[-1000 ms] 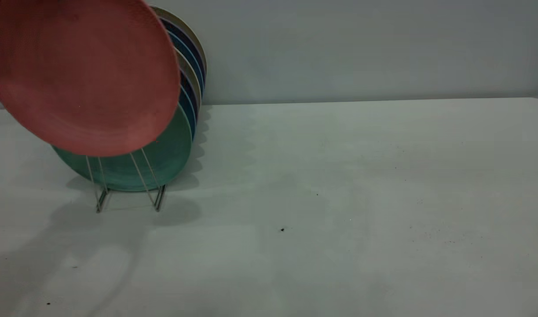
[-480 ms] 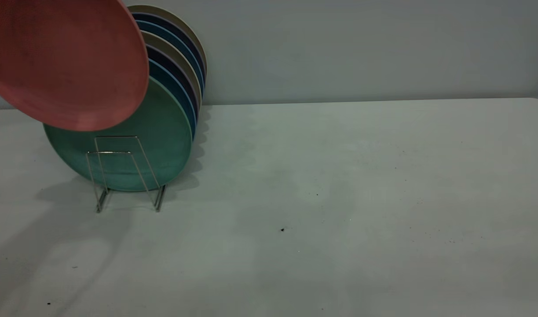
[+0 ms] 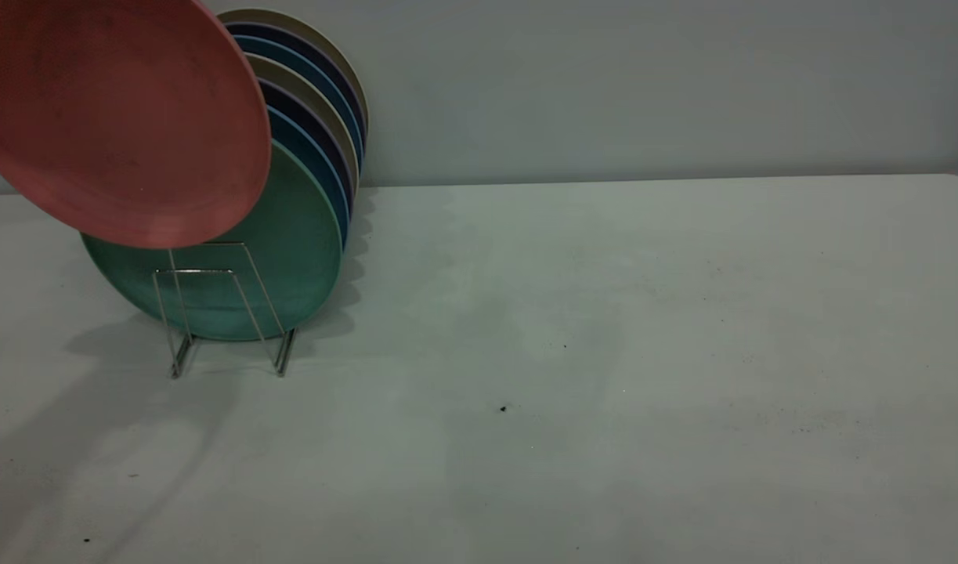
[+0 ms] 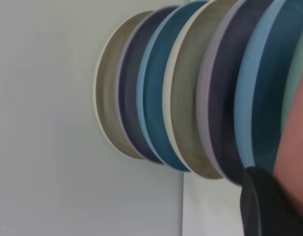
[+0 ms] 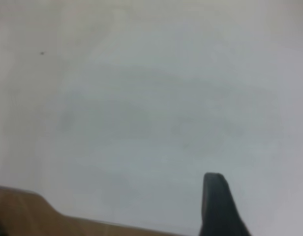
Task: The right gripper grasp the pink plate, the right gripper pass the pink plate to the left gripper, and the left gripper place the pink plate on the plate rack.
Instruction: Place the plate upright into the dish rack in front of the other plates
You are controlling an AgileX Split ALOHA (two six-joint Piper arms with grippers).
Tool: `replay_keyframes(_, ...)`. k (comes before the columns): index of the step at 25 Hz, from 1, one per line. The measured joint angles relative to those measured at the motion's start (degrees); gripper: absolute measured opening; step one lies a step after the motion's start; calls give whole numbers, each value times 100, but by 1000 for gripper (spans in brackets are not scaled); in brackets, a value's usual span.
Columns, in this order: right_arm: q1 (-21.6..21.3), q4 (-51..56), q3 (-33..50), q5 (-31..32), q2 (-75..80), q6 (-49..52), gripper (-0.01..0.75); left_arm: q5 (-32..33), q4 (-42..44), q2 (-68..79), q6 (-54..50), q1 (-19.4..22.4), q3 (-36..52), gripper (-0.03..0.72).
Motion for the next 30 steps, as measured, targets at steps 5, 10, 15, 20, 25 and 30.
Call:
replay_keyframes(5,0,-104,0,0,0,0,446,-6,0,0,82,-53,0,41)
replay_keyframes(10,0,-87,0,-102,-5,13,446,-19,0,0,195,-53,0,41)
replay_keyframes(15,0,-82,0,-108,-5,45,441,-74,-18,0,209,-143,0,41)
replay_keyframes(20,0,-82,0,-124,-5,100,423,-357,-150,103,335,-209,0,41)
replay_keyframes(25,0,-82,0,-125,-5,150,404,-377,-151,297,503,-227,5,41)
replay_keyframes(30,0,-82,0,-130,-5,151,401,-286,-155,324,558,-227,5,41)
